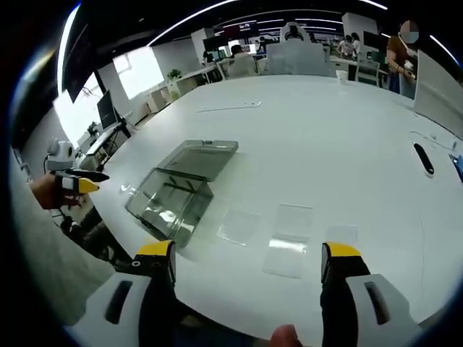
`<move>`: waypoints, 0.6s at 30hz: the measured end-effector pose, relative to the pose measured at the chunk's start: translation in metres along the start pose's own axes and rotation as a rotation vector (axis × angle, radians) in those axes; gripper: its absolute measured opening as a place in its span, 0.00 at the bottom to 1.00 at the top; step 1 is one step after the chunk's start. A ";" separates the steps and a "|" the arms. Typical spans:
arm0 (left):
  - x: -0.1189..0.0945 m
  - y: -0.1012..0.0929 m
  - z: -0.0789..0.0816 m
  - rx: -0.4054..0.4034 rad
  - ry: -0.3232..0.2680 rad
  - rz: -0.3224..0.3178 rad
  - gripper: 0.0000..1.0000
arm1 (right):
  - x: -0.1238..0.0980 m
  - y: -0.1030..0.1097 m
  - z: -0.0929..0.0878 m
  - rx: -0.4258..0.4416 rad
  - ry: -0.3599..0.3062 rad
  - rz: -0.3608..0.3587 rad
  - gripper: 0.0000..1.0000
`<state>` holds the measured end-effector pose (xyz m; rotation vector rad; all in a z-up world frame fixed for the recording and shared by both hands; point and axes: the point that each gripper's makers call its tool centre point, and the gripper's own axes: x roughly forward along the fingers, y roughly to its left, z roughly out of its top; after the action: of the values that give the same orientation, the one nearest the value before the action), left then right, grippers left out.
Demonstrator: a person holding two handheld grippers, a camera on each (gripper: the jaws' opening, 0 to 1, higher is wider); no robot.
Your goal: Insert the divider into the dual guide fixture by aligning both edges with the guide slots and pushing it downward to the bottom, including one-sided entry, uneven engagement, binding, and posture correction.
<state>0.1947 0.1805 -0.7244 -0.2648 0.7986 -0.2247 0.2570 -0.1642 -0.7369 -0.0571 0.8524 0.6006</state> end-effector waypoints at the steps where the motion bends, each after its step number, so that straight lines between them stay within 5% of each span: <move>1: 0.000 0.000 0.000 0.001 0.000 -0.001 0.88 | 0.001 -0.001 0.000 -0.003 0.001 -0.001 0.81; 18: 0.002 -0.006 0.003 0.001 -0.004 -0.017 0.85 | 0.018 -0.009 -0.003 -0.014 0.036 0.011 0.75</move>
<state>0.1971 0.1746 -0.7218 -0.2718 0.7924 -0.2407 0.2683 -0.1636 -0.7539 -0.0766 0.8834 0.6173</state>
